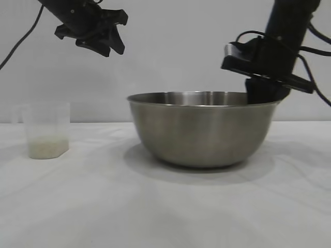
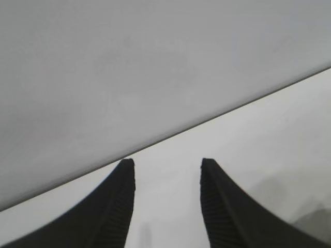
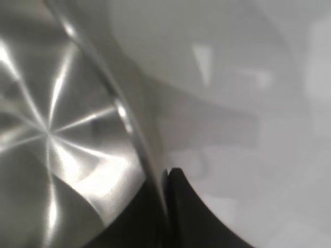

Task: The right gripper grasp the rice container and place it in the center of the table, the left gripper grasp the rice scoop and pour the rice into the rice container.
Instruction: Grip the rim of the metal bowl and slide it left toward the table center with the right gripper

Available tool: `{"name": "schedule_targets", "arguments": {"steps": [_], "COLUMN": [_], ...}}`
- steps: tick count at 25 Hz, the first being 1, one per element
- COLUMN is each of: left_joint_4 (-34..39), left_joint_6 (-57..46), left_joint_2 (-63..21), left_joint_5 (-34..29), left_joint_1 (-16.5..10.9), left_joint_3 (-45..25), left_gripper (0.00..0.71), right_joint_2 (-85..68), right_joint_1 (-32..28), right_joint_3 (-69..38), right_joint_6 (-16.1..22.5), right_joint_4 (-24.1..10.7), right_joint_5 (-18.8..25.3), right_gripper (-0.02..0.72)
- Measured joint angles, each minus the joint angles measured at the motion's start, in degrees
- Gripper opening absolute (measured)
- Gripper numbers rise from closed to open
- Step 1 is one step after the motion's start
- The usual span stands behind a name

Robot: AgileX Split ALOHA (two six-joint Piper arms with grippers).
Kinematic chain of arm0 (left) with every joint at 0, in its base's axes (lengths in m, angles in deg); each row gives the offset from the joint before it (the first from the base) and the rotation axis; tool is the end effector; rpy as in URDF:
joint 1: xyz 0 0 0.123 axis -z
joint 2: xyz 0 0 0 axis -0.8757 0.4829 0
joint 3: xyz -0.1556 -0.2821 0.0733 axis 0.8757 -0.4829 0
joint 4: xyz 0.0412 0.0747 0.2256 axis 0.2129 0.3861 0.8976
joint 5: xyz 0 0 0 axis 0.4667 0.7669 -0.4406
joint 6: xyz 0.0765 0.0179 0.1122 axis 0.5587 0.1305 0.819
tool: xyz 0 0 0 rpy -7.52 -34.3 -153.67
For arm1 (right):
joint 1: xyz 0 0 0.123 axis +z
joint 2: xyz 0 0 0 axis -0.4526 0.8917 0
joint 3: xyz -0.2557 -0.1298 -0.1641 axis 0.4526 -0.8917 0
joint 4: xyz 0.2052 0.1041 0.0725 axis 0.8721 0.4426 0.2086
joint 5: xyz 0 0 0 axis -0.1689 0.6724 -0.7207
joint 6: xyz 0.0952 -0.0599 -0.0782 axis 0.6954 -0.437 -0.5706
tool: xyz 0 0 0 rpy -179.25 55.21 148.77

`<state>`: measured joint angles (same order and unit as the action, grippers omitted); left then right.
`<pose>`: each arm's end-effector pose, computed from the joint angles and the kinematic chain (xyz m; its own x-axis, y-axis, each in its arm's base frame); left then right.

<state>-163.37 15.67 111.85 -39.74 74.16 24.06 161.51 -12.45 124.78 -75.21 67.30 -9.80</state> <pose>0.5131 -0.1529 0.2565 -0.4399 0.1292 -0.8887 0.4402 0.8936 -0.0880 0.4311 0.1539 0.1598 -0.9396 -0.3300 -0.0903 -0.3418 0.8923 0.2951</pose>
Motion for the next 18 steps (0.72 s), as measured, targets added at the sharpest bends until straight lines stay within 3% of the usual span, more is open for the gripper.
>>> {"name": "schedule_targets", "arguments": {"steps": [4, 6, 10, 12, 15, 18], "left_joint_4": [0.0, 0.0, 0.0, 0.0, 0.0, 0.0], "left_joint_6": [0.0, 0.0, 0.0, 0.0, 0.0, 0.0], "left_joint_2": [0.0, 0.0, 0.0, 0.0, 0.0, 0.0], "left_joint_5": [0.0, 0.0, 0.0, 0.0, 0.0, 0.0], "left_joint_1": [0.0, 0.0, 0.0, 0.0, 0.0, 0.0], "left_joint_3": [0.0, 0.0, 0.0, 0.0, 0.0, 0.0], "left_gripper": [0.245, 0.245, 0.245, 0.245, 0.245, 0.245], "right_joint_2": [0.0, 0.0, 0.0, 0.0, 0.0, 0.0], "right_joint_1": [0.85, 0.85, 0.85, 0.85, 0.85, 0.85], "right_joint_3": [0.0, 0.0, 2.13, 4.39, 8.01, 9.64], "right_joint_6": [0.0, 0.0, -0.52, -0.76, -1.62, -1.74], "right_joint_4": [0.32, 0.41, 0.55, 0.55, -0.09, -1.12], "right_joint_5": [-0.49, -0.71, 0.18, 1.87, 5.53, 6.19], "right_gripper": [0.0, 0.106, 0.428, 0.527, 0.528, 0.528]}}
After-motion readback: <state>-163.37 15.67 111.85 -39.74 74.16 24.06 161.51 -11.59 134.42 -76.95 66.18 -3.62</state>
